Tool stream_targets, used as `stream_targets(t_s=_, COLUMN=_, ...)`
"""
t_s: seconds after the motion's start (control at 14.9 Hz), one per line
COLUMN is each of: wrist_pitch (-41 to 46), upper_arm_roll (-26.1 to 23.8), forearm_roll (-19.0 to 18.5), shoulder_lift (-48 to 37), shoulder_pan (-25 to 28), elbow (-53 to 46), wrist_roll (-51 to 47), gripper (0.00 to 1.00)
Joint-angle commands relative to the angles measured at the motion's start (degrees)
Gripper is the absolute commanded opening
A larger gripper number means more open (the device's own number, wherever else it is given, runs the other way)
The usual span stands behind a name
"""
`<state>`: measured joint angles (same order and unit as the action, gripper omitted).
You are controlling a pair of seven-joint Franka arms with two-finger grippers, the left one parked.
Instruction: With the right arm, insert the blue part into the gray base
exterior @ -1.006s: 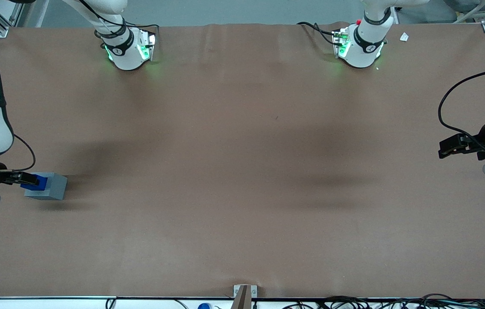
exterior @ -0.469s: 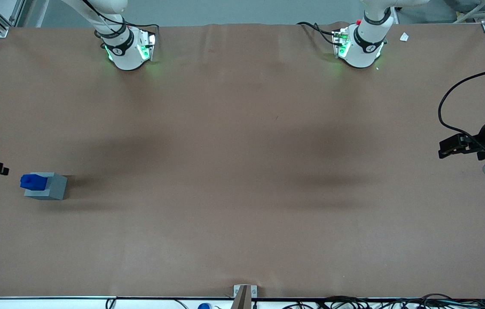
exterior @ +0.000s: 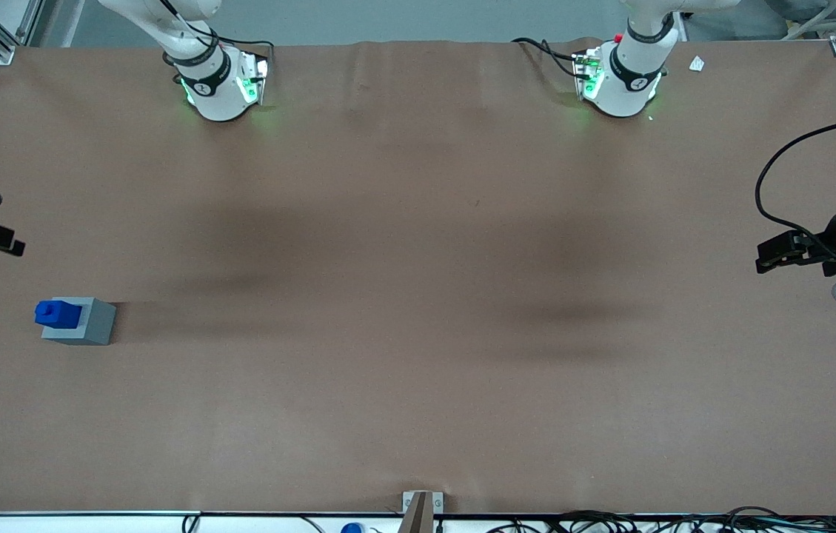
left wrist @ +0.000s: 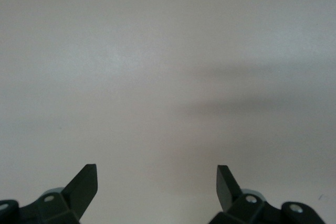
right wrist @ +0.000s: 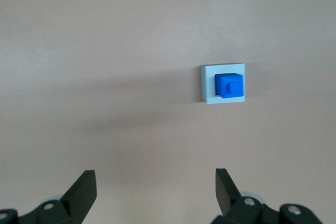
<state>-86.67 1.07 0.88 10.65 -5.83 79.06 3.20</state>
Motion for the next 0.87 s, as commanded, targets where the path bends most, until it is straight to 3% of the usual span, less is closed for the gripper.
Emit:
stream_targets(t_s=0.0, wrist_pitch=1.7, upper_arm_roll=0.2, forearm_roll=0.0, shoulder_lift=-4.6, shoulder_pan=3.3, elbow=2.3, wrist_roll=-1.8, gripper=1.0)
stream_targets(t_s=0.27, wrist_pitch=2.0, upper_arm_roll=0.2, forearm_roll=0.1, shoulder_lift=-9.0, shoulder_pan=6.0, elbow=5.8, wrist_roll=-2.4, gripper=1.0)
stream_targets(t_s=0.8, wrist_pitch=2.6, upper_arm_roll=0.2, forearm_roll=0.3, shoulder_lift=-12.5, shoulder_pan=6.0, elbow=8.1, wrist_roll=-2.4, gripper=1.0)
